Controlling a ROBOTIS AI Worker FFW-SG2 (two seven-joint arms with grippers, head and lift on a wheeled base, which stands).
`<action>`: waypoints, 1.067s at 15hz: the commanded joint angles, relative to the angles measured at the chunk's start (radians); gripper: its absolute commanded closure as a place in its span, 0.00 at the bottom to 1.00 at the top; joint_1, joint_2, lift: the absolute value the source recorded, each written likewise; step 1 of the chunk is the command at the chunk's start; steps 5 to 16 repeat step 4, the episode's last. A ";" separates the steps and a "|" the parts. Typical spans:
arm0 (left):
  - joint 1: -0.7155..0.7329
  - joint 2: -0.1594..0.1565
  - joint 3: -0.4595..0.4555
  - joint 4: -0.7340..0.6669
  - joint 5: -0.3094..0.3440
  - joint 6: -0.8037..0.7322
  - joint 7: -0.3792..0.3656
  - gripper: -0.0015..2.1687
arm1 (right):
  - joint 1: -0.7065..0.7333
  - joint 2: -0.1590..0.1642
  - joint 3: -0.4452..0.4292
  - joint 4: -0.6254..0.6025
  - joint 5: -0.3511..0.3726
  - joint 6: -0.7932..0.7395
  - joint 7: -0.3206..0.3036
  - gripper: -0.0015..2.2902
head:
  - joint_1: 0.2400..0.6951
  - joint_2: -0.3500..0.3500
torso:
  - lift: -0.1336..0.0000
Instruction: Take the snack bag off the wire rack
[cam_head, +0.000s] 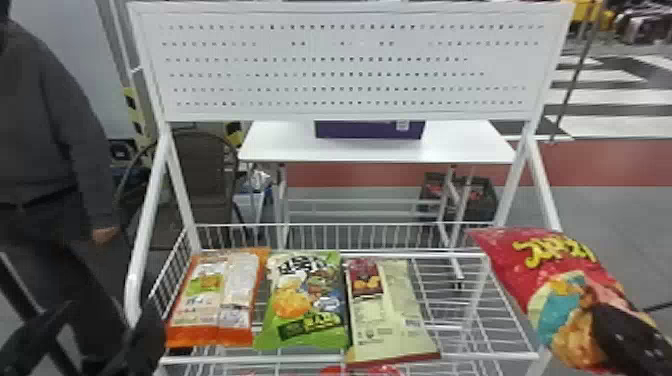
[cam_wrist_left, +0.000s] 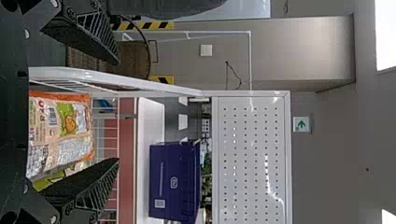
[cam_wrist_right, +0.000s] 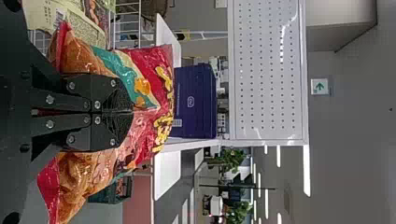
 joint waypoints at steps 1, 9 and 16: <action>0.003 0.000 0.000 -0.004 -0.002 0.000 0.000 0.08 | -0.001 -0.002 0.004 0.007 0.000 -0.012 0.008 0.94 | 0.57 0.50 | 1.00; 0.023 -0.011 -0.011 -0.026 -0.021 -0.003 -0.002 0.08 | -0.063 -0.009 0.058 0.034 -0.002 -0.058 0.046 0.94 | 0.57 0.50 | 1.00; 0.023 -0.011 -0.011 -0.026 -0.021 -0.003 -0.002 0.08 | -0.063 -0.009 0.058 0.034 -0.002 -0.058 0.046 0.94 | 0.57 0.50 | 1.00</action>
